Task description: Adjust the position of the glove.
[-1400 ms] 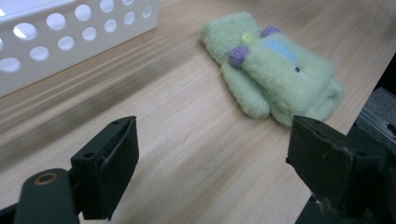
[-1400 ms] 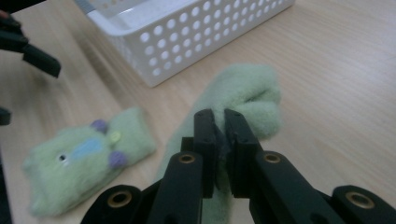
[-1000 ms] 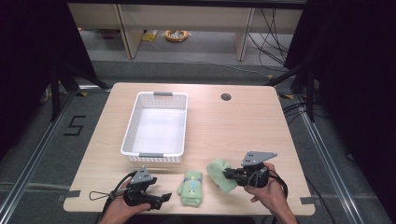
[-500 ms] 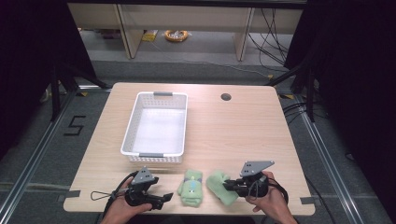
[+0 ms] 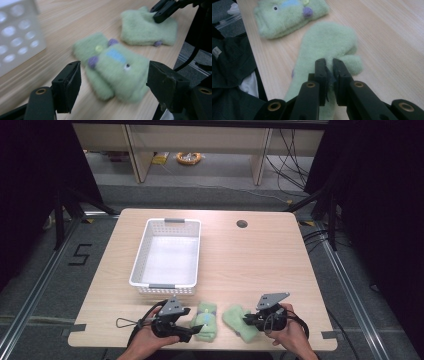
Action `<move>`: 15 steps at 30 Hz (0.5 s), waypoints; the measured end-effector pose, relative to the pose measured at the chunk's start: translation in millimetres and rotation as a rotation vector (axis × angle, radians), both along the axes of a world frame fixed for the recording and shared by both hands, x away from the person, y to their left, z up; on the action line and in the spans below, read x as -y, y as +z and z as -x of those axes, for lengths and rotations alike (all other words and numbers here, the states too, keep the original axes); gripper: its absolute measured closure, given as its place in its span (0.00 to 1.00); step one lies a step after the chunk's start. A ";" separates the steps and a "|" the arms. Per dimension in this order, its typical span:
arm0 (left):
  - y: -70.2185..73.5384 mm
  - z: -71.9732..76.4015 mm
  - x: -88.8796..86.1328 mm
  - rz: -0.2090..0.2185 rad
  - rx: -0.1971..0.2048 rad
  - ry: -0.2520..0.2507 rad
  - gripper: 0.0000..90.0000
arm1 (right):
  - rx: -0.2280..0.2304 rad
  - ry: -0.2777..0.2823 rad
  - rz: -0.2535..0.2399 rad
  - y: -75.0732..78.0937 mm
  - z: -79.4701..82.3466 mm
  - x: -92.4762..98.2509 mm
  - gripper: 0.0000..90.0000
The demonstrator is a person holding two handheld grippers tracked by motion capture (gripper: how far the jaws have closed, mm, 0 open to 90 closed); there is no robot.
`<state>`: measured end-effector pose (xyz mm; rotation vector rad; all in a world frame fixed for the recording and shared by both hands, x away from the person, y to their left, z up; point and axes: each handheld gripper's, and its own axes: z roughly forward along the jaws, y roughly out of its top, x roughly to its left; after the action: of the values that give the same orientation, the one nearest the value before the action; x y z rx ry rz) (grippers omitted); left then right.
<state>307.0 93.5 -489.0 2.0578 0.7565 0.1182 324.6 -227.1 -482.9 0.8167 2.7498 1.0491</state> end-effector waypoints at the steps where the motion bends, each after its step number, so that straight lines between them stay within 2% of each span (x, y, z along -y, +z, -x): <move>1: 0.0 0.0 0.0 0.000 0.000 0.000 0.32 | 0.000 0.000 0.000 0.0 0.0 0.0 0.92; 2: 2.2 -4.2 10.0 -0.007 -0.002 -0.010 0.34 | -0.005 -0.002 0.007 -1.1 0.7 -0.6 0.92; 5: 5.2 -10.1 18.2 -0.012 0.006 -0.027 0.39 | 0.002 0.000 0.018 -1.9 0.5 -0.5 0.91; 6: 6.9 -15.6 26.5 -0.011 0.003 -0.031 0.40 | -0.009 -0.019 0.017 -2.5 2.3 -1.6 0.90; 7: 7.8 -19.0 30.2 -0.011 0.004 -0.042 0.41 | 0.013 -0.018 0.016 -3.5 1.7 -1.7 0.90; 8: 7.8 -19.0 30.2 -0.011 0.004 -0.042 0.43 | 0.015 -0.024 0.017 -3.6 2.4 -2.0 0.89; 10: 8.2 -24.0 39.5 0.002 -0.024 -0.046 0.45 | 0.007 -0.032 0.018 -3.3 3.9 -2.5 0.89; 11: 8.4 -27.2 43.7 -0.009 -0.022 -0.070 0.46 | -0.001 -0.023 0.029 -1.9 4.1 -1.7 0.89; 12: 7.5 -29.1 50.1 -0.009 -0.035 -0.070 0.47 | 0.005 -0.031 0.023 -2.2 4.8 -2.0 0.88; 13: 7.2 -30.9 54.4 -0.019 -0.028 -0.082 0.48 | 0.024 -0.029 0.026 -3.4 4.5 -1.9 0.88; 14: 6.9 -33.1 57.9 -0.037 -0.026 -0.094 0.50 | 0.011 -0.036 0.027 -3.0 5.8 -2.2 0.88; 15: 6.1 -33.8 61.4 -0.032 -0.033 -0.093 0.51 | 0.018 -0.030 0.027 -3.8 5.8 -2.2 0.88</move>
<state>340.8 32.1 -482.8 2.1264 0.6816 0.0440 318.8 -225.0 -486.7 0.8382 2.7216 1.0067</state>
